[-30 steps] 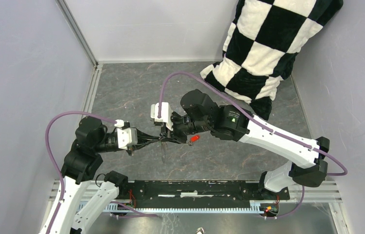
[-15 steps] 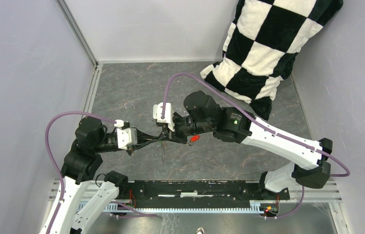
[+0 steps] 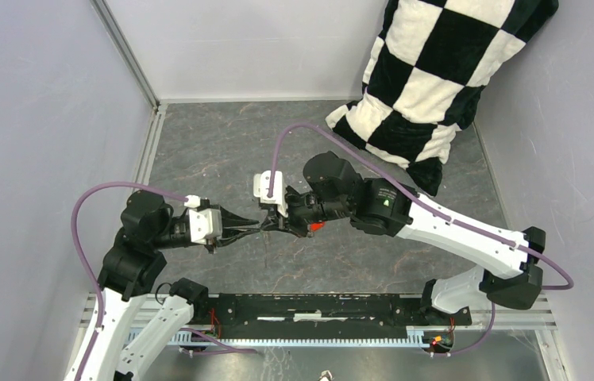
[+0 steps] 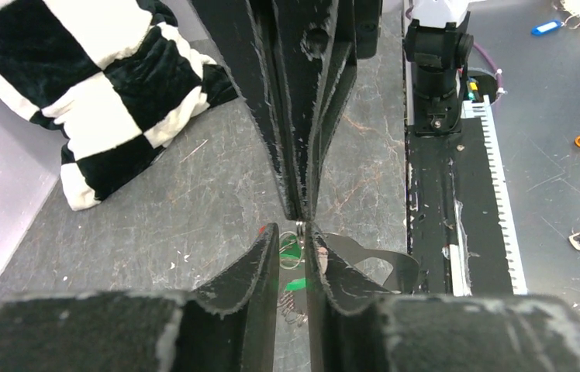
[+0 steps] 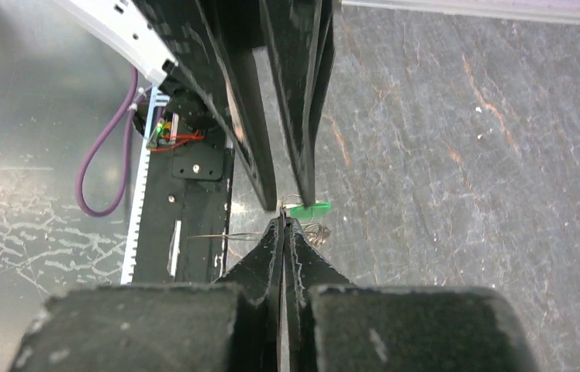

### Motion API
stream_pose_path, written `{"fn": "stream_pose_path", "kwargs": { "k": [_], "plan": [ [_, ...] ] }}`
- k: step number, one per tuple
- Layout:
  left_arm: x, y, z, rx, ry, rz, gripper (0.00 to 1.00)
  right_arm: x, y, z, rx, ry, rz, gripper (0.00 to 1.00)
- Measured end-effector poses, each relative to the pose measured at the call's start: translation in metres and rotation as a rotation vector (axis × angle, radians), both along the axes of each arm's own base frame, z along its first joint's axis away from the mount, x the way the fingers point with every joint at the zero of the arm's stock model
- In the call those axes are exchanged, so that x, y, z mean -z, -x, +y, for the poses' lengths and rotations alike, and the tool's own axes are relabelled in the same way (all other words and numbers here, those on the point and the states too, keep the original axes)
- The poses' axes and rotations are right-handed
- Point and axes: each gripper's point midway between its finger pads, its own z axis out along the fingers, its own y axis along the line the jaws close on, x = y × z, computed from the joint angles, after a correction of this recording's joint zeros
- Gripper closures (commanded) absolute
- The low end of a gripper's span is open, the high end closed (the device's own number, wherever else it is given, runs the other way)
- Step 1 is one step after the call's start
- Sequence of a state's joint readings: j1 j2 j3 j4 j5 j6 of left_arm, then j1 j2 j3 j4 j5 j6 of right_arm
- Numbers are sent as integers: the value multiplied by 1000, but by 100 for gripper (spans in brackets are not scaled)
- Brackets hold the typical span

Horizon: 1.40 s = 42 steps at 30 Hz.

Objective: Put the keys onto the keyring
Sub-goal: Adjust the key on the keyring.

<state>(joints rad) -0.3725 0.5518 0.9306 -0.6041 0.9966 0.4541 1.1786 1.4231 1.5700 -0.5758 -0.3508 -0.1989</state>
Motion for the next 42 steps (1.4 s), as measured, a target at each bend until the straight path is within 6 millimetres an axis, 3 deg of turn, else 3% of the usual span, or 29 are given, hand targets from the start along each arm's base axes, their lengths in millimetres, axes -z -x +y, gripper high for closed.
{"fn": "stream_pose_path", "kwargs": {
  "k": [2, 7, 10, 13, 17, 24, 28, 33, 38, 42],
  "plan": [
    [-5, 1, 0, 2, 5, -10, 61, 6, 0, -5, 6, 1, -1, 100],
    [-24, 5, 1, 8, 20, -45, 53, 13, -3, -19, 34, -21, 1, 99],
    [-30, 9, 2, 14, 18, -45, 52, 4, -5, -25, 44, -84, -1, 99],
    [-24, 14, 2, 43, -1, -34, 51, -9, -3, -28, 37, -154, 2, 100],
    [-16, 16, 1, 75, -24, -41, 53, -22, 3, -24, 5, -245, 27, 99],
    [-20, 15, 4, 67, -19, -186, 64, -10, 14, -15, -41, -302, 116, 100],
    [-27, 23, 8, 57, 3, -283, 67, -16, 16, -13, -53, -339, 140, 100],
    [-19, 26, 9, 87, -30, -286, 66, -30, 20, -11, -73, -404, 149, 100],
    [-13, 22, 8, 98, -60, -293, 64, -29, 24, -11, -92, -419, 173, 99],
    [-21, 20, 10, 74, -43, -369, 64, -28, 28, -11, -106, -415, 188, 100]
  ]
}}
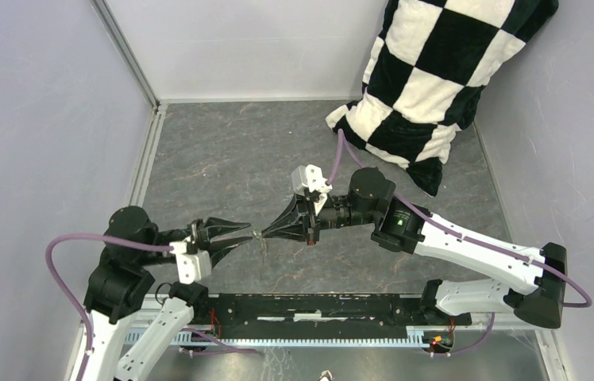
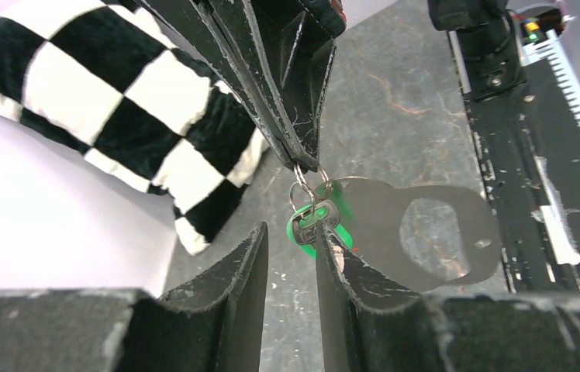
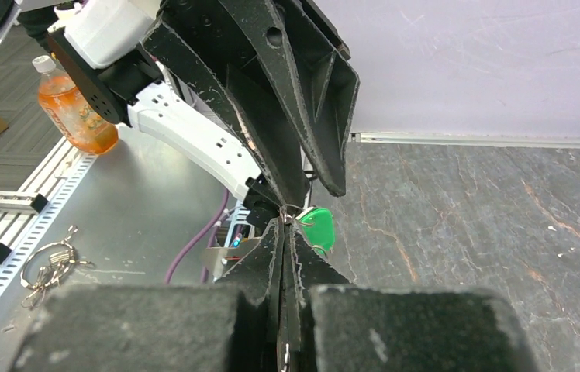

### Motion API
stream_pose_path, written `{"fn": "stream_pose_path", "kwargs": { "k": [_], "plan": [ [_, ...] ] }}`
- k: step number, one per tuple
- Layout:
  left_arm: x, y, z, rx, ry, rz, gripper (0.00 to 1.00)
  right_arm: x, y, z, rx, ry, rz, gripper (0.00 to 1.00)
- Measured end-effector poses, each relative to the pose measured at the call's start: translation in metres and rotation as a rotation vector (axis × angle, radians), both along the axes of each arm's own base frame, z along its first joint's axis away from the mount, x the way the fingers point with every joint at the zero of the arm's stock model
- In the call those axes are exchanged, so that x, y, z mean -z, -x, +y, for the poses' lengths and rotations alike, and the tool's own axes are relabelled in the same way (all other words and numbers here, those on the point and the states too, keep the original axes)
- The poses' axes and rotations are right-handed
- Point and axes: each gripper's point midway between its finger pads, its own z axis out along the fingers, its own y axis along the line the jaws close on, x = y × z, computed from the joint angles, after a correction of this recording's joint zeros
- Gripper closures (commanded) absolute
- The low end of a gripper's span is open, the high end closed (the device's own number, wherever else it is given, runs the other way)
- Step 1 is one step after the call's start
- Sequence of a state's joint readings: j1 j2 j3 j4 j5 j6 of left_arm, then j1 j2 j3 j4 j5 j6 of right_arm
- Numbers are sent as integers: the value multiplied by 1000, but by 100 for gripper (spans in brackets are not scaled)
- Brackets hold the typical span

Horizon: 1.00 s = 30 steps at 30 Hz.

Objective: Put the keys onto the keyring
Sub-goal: Adjust the key on the keyring.

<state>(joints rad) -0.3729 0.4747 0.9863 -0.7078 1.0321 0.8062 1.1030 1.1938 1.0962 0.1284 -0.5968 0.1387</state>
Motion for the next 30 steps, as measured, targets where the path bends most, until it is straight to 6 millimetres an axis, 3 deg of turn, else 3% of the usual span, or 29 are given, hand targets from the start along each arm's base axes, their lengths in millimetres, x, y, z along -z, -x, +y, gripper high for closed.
{"fn": "stream_pose_path", "kwargs": {
  "k": [7, 16, 30],
  "plan": [
    [-12, 7, 3, -7, 46, -94, 67, -4, 4, 0, -21, -13, 9, 99],
    [-12, 11, 2, 18, 48, -91, 76, 4, 2, 7, -31, 4, 46, 99],
    [17, 13, 2, 57, -47, -22, 75, 2, 3, 7, -33, -3, 62, 99]
  ]
}}
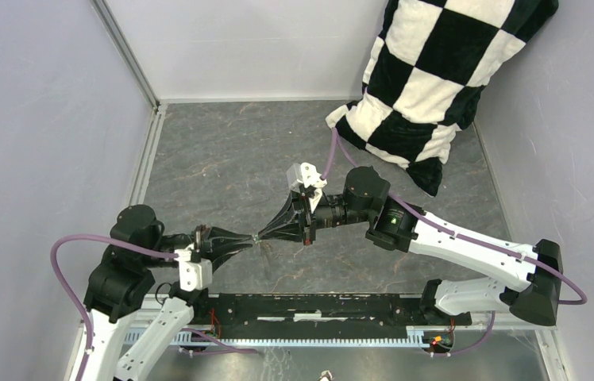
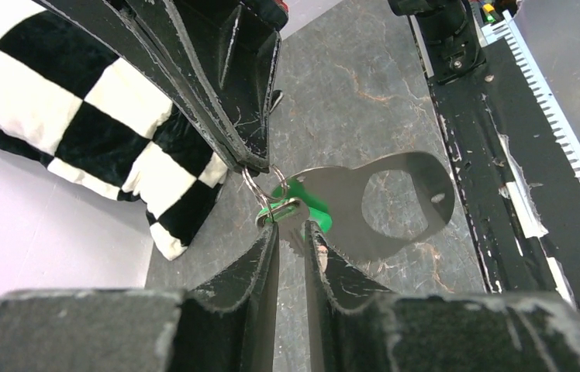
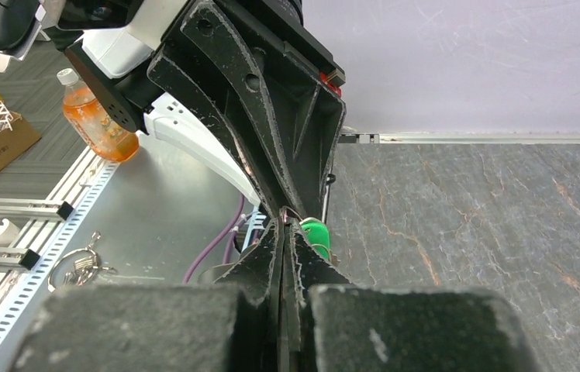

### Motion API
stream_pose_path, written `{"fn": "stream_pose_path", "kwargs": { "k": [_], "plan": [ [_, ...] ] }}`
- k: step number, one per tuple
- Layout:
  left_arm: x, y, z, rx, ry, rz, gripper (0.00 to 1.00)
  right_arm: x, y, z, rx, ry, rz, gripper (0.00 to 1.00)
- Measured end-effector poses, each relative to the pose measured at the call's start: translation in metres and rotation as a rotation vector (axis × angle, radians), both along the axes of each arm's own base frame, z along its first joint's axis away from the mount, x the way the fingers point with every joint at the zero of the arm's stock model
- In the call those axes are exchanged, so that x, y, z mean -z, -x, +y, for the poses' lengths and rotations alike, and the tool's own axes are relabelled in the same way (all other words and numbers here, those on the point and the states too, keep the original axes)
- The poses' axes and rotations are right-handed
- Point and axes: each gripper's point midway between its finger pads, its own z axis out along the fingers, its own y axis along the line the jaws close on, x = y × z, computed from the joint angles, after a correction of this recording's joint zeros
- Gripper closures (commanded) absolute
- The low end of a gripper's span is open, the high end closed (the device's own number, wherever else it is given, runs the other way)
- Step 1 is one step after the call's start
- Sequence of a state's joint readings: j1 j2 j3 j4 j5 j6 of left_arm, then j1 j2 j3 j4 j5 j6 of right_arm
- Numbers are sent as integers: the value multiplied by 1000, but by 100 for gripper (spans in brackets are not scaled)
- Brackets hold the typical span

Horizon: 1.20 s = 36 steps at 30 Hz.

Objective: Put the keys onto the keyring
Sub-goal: Adjust the key on the keyring.

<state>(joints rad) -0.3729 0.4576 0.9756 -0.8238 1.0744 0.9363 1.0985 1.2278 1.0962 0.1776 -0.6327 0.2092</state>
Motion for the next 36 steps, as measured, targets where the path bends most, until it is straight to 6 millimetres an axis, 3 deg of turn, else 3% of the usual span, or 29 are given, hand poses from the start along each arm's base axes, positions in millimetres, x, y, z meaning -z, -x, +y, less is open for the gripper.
{"fn": "stream_pose_path", "kwargs": {
  "k": [17, 22, 28, 36],
  "plan": [
    [-16, 1, 1, -8, 48, -82, 73, -1, 3, 0, -17, -3, 2, 99],
    [-16, 1, 0, -9, 51, -75, 79, 1, 3, 0, -19, 2, 6, 99],
    [-17, 2, 1, -12, 54, -79, 97, 4, 3, 2, -21, 11, 11, 99],
    [-15, 8, 2, -3, 63, -98, 98, 5, 2, 2, -18, 14, 18, 99]
  ]
}}
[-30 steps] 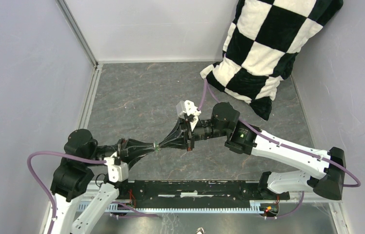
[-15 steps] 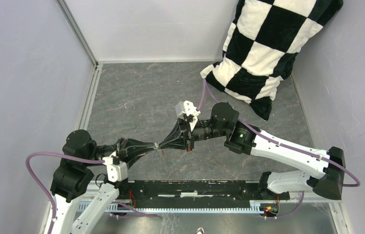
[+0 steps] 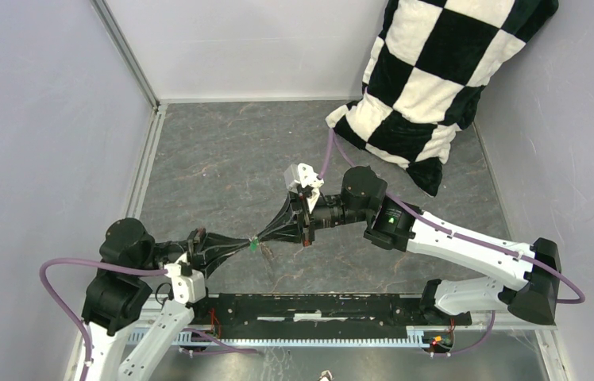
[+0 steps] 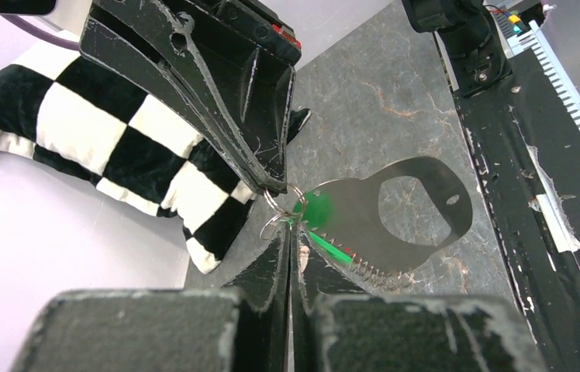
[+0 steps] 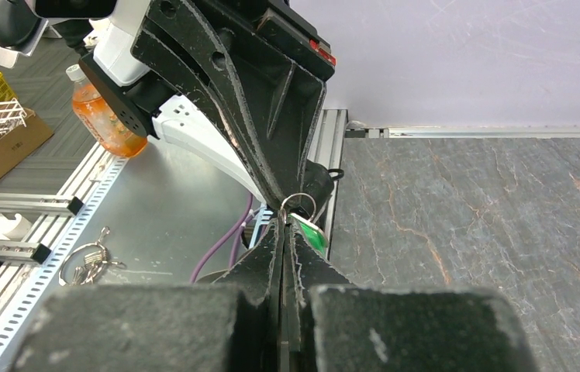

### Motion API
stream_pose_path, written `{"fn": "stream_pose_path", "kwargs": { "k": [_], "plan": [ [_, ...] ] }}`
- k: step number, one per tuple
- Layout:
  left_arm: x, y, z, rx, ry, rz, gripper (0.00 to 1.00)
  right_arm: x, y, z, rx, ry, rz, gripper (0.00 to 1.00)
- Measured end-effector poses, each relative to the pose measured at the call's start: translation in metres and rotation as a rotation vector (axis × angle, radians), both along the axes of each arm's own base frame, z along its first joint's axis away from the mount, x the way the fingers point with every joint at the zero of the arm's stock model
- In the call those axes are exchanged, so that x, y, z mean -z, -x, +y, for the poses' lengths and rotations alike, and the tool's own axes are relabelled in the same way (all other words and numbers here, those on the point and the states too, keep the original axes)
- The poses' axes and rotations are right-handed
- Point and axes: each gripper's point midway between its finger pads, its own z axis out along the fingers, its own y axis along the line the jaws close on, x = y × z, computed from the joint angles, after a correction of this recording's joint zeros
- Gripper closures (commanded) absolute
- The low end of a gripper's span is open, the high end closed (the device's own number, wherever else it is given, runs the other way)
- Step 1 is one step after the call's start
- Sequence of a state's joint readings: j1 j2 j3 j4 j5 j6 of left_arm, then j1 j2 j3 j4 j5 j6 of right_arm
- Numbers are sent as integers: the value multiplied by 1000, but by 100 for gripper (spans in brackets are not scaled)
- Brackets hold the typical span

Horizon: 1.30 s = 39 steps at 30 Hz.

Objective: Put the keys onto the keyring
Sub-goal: Adjust the key on the keyring.

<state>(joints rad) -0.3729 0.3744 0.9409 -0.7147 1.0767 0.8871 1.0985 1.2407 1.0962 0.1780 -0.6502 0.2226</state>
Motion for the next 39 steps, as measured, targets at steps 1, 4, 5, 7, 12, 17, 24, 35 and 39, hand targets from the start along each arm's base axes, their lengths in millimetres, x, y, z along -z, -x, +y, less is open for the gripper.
{"fn": "stream_pose_path", "kwargs": {
  "k": [1, 4, 5, 7, 12, 17, 24, 35, 39],
  "plan": [
    [1, 0, 0, 0, 0, -1, 98, 0, 0, 0, 0, 0, 1, 99],
    [3, 1, 0, -1, 0, -1, 89, 0, 0, 0, 0, 0, 1, 99],
    [3, 1, 1, -2, 0, -2, 82, 0, 0, 0, 0, 0, 1, 99],
    [3, 0, 1, -7, 1, -8, 75, 0, 0, 0, 0, 1, 1, 99],
    [2, 0, 4, -26, 1, -57, 59, 1, 0, 0, -1, 4, 3, 99],
    [1, 0, 4, -26, 0, -83, 54, 6, 0, 1, -3, 22, 12, 99],
    [1, 1, 4, -13, -2, -94, 60, 19, -1, 6, -15, 62, 33, 99],
    [23, -3, 3, 65, -171, -90, 71, 18, 2, 10, -50, 90, 42, 99],
    [33, 0, 5, 84, -207, -98, 71, 17, 3, 11, -59, 91, 39, 99]
  ]
}}
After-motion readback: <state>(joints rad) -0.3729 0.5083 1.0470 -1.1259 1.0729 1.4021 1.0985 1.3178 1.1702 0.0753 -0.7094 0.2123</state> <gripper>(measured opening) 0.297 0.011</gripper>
